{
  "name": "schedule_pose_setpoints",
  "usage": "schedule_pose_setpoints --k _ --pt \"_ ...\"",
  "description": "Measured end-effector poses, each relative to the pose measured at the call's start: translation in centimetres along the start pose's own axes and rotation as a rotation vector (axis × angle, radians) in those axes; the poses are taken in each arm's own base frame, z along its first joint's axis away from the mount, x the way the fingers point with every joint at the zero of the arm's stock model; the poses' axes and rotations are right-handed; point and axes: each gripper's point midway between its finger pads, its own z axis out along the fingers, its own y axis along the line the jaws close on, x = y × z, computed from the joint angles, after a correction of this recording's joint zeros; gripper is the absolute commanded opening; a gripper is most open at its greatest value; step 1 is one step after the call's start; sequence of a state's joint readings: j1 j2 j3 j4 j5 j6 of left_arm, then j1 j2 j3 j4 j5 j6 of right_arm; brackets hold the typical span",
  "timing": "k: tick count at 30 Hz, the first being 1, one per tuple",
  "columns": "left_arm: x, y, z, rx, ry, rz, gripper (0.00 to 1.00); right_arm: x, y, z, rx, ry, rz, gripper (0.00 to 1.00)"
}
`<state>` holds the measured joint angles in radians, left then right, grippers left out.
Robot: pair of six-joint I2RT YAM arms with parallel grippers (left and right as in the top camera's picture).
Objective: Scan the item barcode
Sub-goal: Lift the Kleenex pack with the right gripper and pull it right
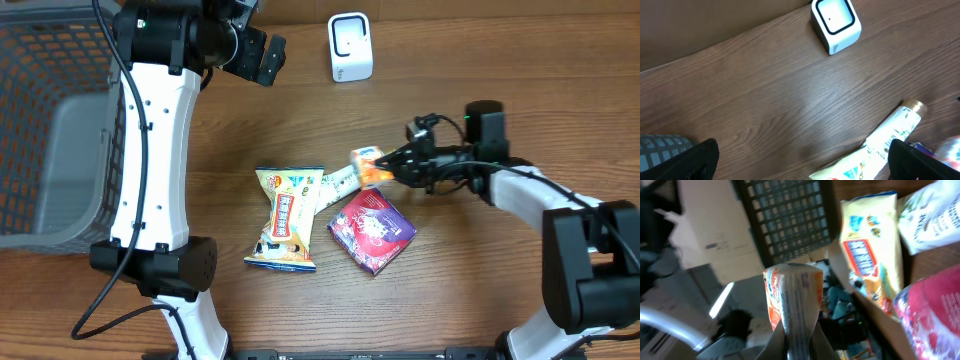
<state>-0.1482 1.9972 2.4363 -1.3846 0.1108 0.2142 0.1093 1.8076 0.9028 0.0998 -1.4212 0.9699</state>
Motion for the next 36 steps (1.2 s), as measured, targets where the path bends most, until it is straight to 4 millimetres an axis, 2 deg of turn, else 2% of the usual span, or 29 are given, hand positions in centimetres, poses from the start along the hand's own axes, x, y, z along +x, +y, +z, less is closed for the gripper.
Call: schedule_pose_setpoints --k 2,9,20,26,28,36 --pt "0.3 0.0 0.0 -0.001 0.013 -0.004 1.00 0.3 0.6 -0.9 -0.036 0.025 -0.006 0.04" --pt "1.1 -0.1 0.0 0.002 0.045 -0.008 1.00 1.0 1.3 -0.9 -0.062 0.074 0.009 0.03" --pt "1.1 -0.1 0.0 0.001 0.046 -0.009 1.00 1.1 1.5 -0.8 -0.050 0.088 0.355 0.03" --pt "1.1 -0.1 0.0 -0.001 0.046 -0.010 1.00 1.5 2.9 -1.0 -0.047 0.090 0.452 0.03" --pt "1.1 -0.1 0.0 -0.001 0.046 -0.010 1.00 1.5 3.6 -1.0 -0.049 0.089 0.417 0.03" --pt "1.1 -0.1 0.0 -0.001 0.046 -0.011 1.00 2.1 8.8 -1.5 -0.071 0.078 0.068 0.03"
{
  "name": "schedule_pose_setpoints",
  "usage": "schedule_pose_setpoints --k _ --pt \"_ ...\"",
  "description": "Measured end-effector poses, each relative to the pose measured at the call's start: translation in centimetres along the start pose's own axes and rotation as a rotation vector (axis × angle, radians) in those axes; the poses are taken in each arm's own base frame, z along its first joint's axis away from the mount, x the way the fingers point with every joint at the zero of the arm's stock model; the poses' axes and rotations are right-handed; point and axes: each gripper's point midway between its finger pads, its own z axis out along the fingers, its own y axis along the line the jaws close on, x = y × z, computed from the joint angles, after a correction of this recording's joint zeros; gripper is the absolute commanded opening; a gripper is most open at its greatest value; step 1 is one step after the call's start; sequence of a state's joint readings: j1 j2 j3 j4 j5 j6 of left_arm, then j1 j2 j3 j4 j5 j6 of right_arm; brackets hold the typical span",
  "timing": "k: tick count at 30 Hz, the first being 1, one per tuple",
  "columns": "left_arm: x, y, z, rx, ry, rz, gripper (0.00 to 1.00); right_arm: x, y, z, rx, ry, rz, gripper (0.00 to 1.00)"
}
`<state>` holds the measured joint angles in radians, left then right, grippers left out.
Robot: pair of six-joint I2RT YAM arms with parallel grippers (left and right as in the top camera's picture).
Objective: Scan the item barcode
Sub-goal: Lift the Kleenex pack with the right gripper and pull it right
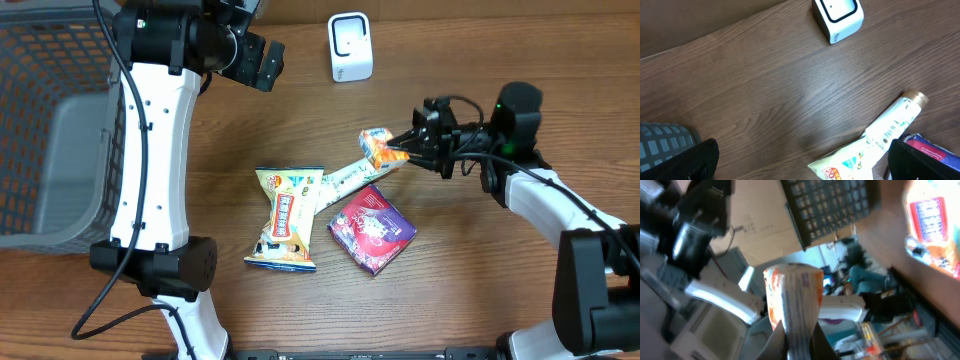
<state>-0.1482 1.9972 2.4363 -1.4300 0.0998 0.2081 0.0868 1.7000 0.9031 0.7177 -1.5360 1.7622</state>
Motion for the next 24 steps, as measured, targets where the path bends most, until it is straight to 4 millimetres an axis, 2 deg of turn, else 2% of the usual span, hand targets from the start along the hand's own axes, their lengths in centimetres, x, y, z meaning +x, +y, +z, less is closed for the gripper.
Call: schedule_pose_setpoints --k 3,5,8,24 --pt "0.0 0.0 0.0 0.000 0.000 0.000 1.00 1.2 3.0 -0.1 -0.012 -0.013 -0.222 0.03" --pt "0.0 0.0 0.0 0.000 0.000 0.000 1.00 2.9 5.0 -0.2 -0.016 -0.011 -0.378 0.03" --pt "0.0 0.0 0.0 0.000 0.000 0.000 1.00 3.8 6.1 -0.4 -0.023 -0.019 -0.461 0.03" --pt "0.0 0.0 0.0 0.000 0.000 0.000 1.00 2.9 6.5 -2.9 -0.023 -0.093 -0.482 0.03"
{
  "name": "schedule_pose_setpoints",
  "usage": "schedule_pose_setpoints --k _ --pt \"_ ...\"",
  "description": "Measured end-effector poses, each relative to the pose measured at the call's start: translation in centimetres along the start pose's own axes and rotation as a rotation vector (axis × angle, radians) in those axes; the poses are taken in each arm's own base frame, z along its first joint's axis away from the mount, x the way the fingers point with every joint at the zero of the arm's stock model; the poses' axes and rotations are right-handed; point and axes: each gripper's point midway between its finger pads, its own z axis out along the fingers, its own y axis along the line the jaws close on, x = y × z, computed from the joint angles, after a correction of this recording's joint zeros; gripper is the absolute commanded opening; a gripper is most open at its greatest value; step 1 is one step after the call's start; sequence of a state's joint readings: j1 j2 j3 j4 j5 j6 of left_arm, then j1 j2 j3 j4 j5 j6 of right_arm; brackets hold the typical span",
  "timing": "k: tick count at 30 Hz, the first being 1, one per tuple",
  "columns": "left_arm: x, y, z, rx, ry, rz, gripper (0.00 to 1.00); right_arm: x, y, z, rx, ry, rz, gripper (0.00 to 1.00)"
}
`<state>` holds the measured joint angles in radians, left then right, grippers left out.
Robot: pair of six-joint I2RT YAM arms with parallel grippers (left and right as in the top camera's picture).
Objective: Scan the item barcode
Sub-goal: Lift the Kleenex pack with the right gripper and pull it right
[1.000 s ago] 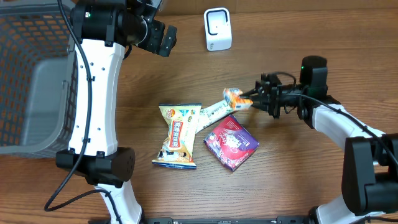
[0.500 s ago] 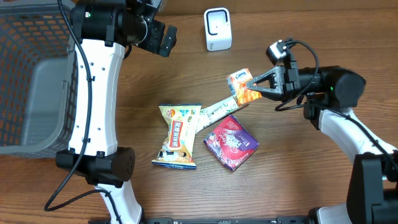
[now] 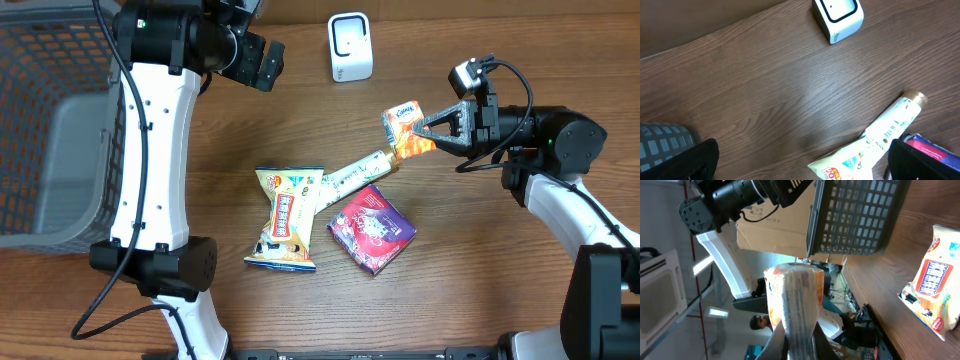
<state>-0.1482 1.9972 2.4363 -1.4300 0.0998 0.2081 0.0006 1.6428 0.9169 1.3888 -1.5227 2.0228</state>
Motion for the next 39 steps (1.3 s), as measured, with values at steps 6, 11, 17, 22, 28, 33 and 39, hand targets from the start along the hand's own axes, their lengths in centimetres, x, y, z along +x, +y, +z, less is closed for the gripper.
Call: schedule_pose_setpoints --k 6,11,17,22,28,33,39 --pt "0.0 0.0 0.0 0.000 0.000 0.000 1.00 -0.5 -1.7 0.0 0.011 0.006 0.276 0.03" --pt "0.0 0.0 0.0 0.000 0.000 0.000 1.00 -0.5 -1.7 -0.1 0.012 0.006 0.270 0.03" --pt "0.0 0.0 0.0 0.000 0.000 0.000 1.00 -0.6 -1.5 -0.5 0.012 -0.005 0.264 0.03" --pt "0.0 0.0 0.0 0.000 0.000 0.000 1.00 -0.9 -1.9 -0.9 0.014 -0.018 0.330 0.03" --pt "0.0 0.0 0.0 0.000 0.000 0.000 1.00 -1.5 -1.9 -2.2 0.015 -0.057 0.310 0.03" --pt "0.0 0.0 0.0 0.000 0.000 0.000 1.00 -2.7 -1.9 -5.3 0.020 -0.148 0.284 0.03" --pt "0.0 0.0 0.0 0.000 0.000 0.000 1.00 -3.1 -3.8 -6.1 -0.001 -0.174 0.600 0.03"
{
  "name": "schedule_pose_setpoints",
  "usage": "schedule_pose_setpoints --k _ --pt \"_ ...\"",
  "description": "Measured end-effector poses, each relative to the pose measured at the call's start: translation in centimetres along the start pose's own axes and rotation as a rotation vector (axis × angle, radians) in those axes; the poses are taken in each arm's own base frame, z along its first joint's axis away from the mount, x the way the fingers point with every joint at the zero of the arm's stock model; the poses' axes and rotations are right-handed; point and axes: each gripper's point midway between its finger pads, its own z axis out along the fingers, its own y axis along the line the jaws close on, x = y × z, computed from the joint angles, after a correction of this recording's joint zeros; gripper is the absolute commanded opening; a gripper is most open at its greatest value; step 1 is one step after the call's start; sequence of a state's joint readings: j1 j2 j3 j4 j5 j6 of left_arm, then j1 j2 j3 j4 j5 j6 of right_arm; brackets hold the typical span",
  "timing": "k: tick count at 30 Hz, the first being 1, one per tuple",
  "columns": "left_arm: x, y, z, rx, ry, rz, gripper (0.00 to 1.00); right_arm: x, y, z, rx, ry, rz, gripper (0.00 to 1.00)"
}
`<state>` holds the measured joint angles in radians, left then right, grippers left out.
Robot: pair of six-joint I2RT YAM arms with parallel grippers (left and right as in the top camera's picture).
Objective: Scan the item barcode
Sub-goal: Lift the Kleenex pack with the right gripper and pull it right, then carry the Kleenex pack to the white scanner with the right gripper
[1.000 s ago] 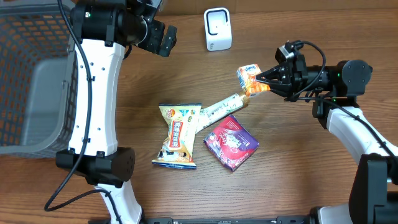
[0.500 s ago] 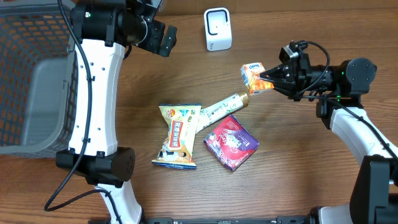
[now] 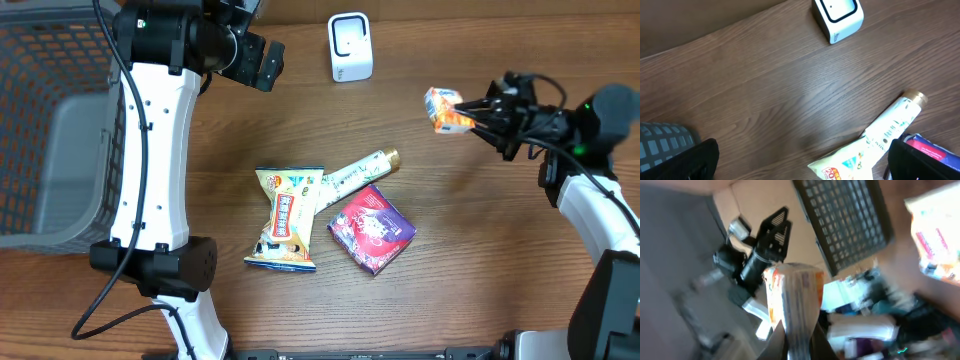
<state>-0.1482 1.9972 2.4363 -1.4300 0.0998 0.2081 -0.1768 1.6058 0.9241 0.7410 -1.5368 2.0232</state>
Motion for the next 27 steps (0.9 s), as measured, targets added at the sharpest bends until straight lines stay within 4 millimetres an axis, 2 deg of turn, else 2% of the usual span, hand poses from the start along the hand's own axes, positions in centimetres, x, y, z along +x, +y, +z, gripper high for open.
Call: schedule_pose_setpoints --k 3,8,11,15,20,22,23,27 --pt "0.0 0.0 0.0 0.000 0.000 0.000 1.00 0.3 -0.8 1.1 0.016 0.030 0.079 0.03" --pt "0.0 0.0 0.0 0.000 0.000 0.000 1.00 1.4 -0.5 2.6 0.031 0.072 -0.013 0.04" --pt "0.0 0.0 0.0 0.000 0.000 0.000 1.00 2.1 0.4 2.6 0.024 0.078 -0.162 0.04" --pt "0.0 0.0 0.0 0.000 0.000 0.000 1.00 3.8 1.7 3.1 0.007 0.096 -0.487 0.04" --pt "0.0 0.0 0.0 0.000 0.000 0.000 1.00 3.8 1.6 3.5 -0.005 0.101 -0.640 0.04" --pt "0.0 0.0 0.0 0.000 0.000 0.000 1.00 3.6 1.6 3.6 -0.010 0.095 -0.686 0.04" --pt "0.0 0.0 0.0 0.000 0.000 0.000 1.00 2.9 1.6 3.6 -0.015 0.071 -0.635 0.04" --pt "0.0 0.0 0.0 0.000 0.002 0.000 1.00 -2.0 0.7 3.1 -0.029 -0.108 -0.449 0.04"
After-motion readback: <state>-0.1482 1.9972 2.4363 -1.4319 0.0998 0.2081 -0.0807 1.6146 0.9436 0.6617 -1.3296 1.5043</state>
